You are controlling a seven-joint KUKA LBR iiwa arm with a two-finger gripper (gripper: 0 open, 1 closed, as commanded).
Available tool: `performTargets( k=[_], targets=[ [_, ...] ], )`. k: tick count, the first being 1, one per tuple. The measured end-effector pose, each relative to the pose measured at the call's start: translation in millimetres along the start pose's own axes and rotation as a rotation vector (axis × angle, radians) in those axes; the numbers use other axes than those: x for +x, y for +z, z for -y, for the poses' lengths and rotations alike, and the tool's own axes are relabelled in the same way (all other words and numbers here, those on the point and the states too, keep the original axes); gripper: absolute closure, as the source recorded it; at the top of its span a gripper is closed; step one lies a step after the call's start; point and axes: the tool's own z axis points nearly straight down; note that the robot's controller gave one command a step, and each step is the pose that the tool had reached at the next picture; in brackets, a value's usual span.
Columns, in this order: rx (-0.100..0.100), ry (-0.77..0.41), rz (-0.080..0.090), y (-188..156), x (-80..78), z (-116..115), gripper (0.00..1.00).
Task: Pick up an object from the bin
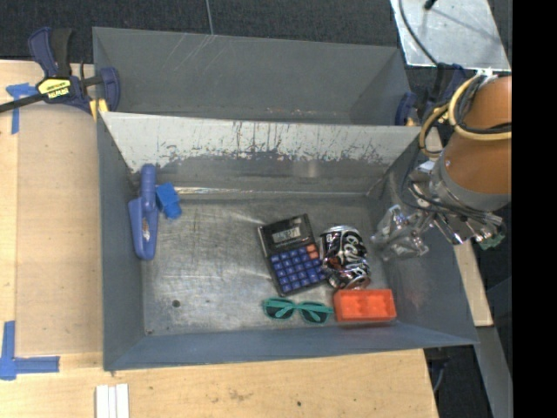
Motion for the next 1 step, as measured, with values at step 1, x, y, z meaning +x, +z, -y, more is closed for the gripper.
performTargets(
  k=[1],
  targets=[
    [-0.003, -0.37, -0.003, 100.0, -6.5, 23.3, 0.0]
  ],
)
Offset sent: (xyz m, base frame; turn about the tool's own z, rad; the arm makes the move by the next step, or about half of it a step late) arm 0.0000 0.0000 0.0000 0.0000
